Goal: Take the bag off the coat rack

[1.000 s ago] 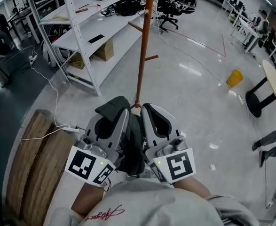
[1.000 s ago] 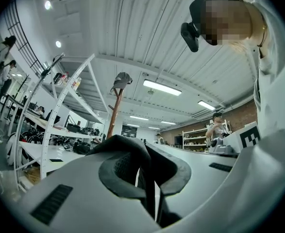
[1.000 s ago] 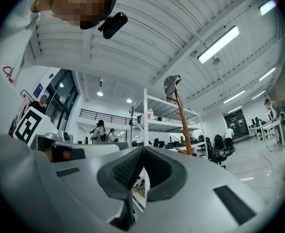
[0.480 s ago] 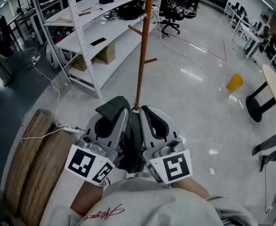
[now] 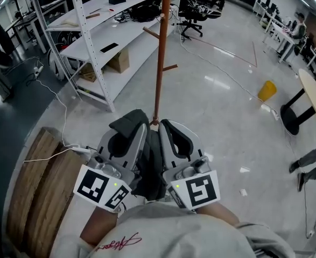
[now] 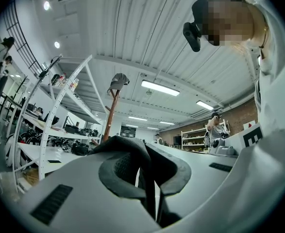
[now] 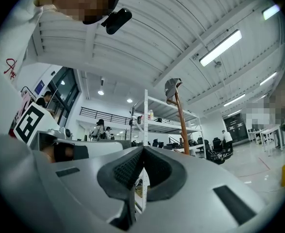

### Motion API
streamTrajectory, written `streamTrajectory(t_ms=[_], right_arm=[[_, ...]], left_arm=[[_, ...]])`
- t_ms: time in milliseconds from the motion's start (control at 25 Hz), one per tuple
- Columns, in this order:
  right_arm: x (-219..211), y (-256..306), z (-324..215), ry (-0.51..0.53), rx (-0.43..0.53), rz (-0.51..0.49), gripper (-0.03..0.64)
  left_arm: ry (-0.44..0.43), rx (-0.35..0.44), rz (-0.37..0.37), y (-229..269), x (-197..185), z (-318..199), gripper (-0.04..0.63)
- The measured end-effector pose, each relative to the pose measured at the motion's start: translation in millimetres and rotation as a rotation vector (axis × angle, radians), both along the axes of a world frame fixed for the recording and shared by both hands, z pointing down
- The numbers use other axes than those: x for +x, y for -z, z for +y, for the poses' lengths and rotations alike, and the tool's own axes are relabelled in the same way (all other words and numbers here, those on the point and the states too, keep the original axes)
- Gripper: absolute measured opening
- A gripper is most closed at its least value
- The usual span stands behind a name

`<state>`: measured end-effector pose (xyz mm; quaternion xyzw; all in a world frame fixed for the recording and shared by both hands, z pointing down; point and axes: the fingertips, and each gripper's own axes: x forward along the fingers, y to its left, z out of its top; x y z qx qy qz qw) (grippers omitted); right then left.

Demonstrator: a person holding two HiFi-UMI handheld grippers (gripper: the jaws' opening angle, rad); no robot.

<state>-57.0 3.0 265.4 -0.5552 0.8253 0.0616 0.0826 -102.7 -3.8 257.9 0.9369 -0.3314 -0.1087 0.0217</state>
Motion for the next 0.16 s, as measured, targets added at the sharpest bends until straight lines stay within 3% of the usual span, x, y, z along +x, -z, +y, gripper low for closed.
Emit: streamTrajectory(t_ms=[160], right_arm=[[-1.6,1.6,0.3,-0.006,0.004,0.002,0.018]], left_arm=[[-0.013,-0.008,0.011,0.6,-2.0,-1.4,0.038]])
